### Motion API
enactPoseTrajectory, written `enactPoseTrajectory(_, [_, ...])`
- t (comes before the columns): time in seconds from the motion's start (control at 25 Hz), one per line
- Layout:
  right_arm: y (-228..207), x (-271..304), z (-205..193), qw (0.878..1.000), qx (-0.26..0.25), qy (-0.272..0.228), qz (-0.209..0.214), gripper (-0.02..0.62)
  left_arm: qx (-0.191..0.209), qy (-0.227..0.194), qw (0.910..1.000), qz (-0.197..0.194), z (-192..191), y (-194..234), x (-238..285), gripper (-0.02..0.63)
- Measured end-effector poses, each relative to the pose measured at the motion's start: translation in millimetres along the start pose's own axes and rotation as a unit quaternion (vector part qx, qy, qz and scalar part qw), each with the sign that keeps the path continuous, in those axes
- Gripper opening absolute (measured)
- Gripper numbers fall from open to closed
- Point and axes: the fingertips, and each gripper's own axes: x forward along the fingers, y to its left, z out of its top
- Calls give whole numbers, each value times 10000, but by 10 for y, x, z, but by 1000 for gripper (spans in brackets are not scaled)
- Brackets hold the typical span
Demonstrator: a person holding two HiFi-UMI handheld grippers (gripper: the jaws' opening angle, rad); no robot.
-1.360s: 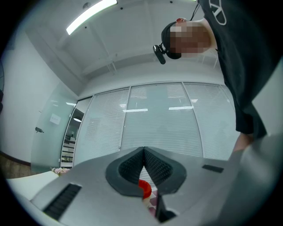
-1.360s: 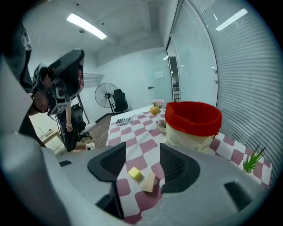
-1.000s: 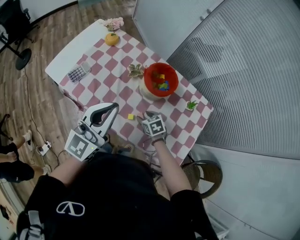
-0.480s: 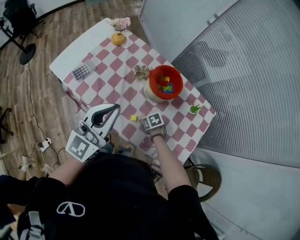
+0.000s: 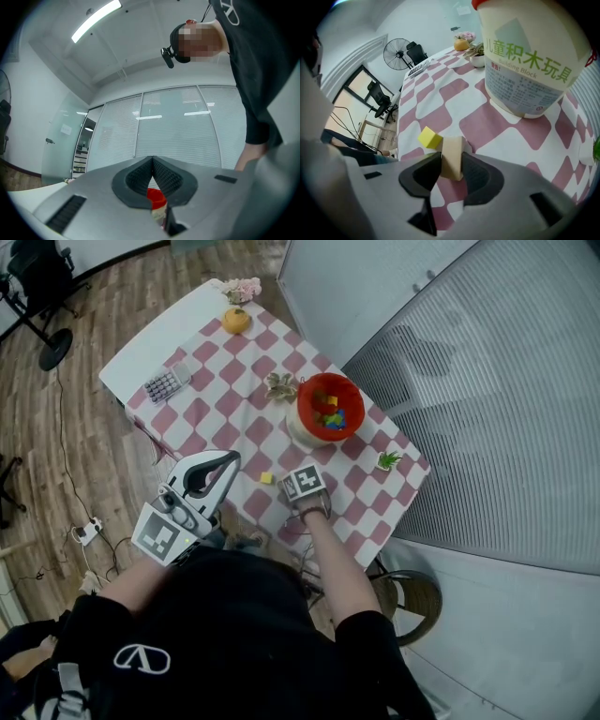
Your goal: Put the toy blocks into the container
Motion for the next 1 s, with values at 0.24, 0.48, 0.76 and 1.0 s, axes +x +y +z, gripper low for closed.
enactPoseTrajectory(0.24, [8, -406, 137, 9970, -121, -758, -63, 138, -56, 19, 10000, -31, -10, -19, -6, 6])
enactPoseTrajectory(0.48, [150, -1163, 393, 9783, -492, -2005, -192, 138, -59, -214, 9996, -158, 89, -71, 99, 6])
enactPoseTrajectory(0.76, [384, -2193, 696, 9283, -841, -3590, -471, 138, -136, -63, 9992, -375, 33, -157, 176, 6])
enactPoseTrajectory(1.0, [672, -3039, 817, 8640, -1206, -4854, -578, 138, -104, -135, 9984, -530, 78, -247, 234, 6])
